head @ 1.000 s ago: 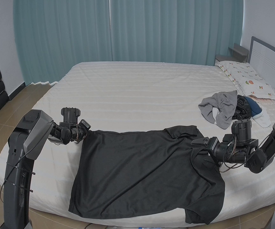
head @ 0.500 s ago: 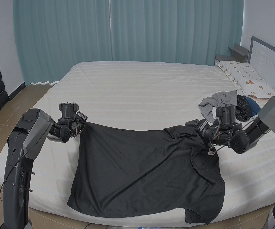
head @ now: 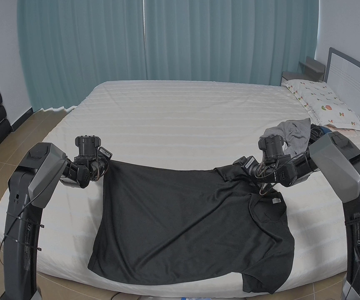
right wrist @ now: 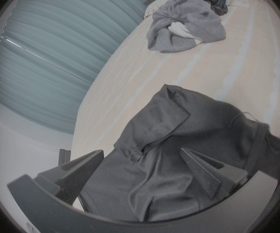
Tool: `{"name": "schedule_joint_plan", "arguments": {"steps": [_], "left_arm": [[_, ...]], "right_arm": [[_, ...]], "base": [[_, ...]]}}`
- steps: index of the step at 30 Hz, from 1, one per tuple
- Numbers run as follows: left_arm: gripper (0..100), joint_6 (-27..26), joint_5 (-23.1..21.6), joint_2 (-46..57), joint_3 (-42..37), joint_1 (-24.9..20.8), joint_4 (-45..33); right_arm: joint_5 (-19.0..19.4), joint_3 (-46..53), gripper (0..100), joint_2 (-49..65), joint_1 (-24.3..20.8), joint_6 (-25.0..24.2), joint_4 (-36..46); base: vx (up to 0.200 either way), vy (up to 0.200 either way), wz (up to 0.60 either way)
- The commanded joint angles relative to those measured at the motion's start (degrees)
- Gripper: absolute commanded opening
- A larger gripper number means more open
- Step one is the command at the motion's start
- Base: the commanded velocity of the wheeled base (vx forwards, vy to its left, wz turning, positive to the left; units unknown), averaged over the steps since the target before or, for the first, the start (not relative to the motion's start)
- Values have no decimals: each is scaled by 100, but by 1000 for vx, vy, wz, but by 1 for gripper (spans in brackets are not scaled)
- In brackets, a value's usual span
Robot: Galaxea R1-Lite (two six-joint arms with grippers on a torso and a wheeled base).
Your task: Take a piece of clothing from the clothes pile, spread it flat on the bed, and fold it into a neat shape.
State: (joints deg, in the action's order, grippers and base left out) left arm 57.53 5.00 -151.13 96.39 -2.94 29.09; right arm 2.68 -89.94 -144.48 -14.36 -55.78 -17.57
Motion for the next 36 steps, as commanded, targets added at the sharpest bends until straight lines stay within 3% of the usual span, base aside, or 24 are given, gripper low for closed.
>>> {"name": "schedule_joint_plan", "arguments": {"steps": [1,6,9,11,16,19,24,32,36], "left_arm": [[0,4,1,48,-138,-5,9],[0,4,1,39,-156,-5,1],[0,13,1,48,-252,-5,9],[0,13,1,48,-252,-5,1],[0,13,1,48,-270,-5,1],[0,13,1,48,-288,-5,1],[0,13,-8,83,-314,-5,9],[0,13,1,83,-296,39,9],[0,22,1,127,-296,56,27]], "right_arm": [[-101,-832,100,-669,3,-3,254],[-198,-1491,100,-1012,-49,6,210],[-497,-2465,100,-1434,-58,24,201],[-576,-2465,100,-1539,-41,182,16],[-646,-2465,100,-1618,83,1105,-1917],[-708,-2465,100,-1601,170,1544,-2611],[-708,-2465,100,-1838,250,2195,-2743],[-787,-2440,100,-1855,434,2168,-2427],[-690,-1895,100,-1425,601,2080,-2278]], "base": [[0,0,0],[0,0,0],[0,0,0],[0,0,0],[0,0,0],[0,0,0],[0,0,0],[0,0,0],[0,0,0]]}}
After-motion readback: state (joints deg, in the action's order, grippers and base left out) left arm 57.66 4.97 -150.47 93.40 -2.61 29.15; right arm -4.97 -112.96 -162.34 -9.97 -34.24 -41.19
